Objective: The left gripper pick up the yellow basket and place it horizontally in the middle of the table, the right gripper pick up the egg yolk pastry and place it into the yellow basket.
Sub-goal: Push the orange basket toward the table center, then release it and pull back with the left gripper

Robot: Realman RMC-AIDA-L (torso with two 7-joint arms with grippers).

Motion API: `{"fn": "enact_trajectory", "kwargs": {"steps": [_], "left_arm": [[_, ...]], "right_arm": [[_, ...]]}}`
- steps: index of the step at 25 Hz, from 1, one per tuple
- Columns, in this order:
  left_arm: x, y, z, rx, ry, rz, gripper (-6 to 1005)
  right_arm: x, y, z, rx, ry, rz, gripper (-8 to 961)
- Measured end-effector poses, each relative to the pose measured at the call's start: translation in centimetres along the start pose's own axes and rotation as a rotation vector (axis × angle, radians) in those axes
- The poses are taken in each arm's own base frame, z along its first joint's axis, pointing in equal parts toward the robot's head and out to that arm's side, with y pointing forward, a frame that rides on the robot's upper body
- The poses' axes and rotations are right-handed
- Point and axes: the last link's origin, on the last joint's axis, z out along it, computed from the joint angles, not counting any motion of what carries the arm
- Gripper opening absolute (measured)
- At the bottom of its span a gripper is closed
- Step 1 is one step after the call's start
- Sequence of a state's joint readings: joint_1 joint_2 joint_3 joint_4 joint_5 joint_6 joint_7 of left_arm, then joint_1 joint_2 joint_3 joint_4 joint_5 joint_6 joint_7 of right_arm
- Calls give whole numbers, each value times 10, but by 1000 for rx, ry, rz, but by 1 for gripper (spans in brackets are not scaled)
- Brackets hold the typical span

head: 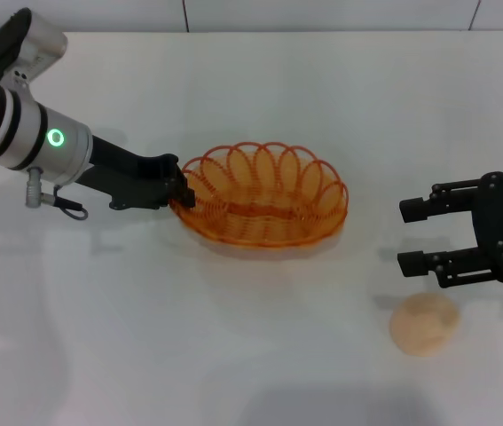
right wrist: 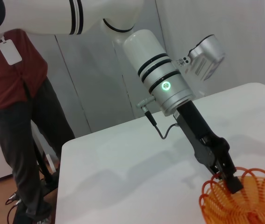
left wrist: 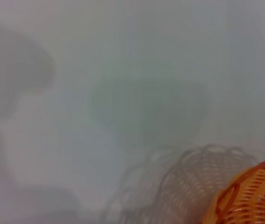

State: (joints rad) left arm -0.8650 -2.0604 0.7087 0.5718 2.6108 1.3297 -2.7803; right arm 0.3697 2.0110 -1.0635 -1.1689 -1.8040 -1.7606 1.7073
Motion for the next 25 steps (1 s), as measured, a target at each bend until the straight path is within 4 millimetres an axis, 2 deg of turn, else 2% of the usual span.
{"fn": "enact_trajectory", "kwargs": {"steps": [14,25], "left_arm": [[1,-4,0,23,2,-3,77],[6,6,-2,24,-7,29,115]], "right_arm": [[0,0,1,-3,1,-1,666],[-1,0,0,-1,-2,-3,664]]}}
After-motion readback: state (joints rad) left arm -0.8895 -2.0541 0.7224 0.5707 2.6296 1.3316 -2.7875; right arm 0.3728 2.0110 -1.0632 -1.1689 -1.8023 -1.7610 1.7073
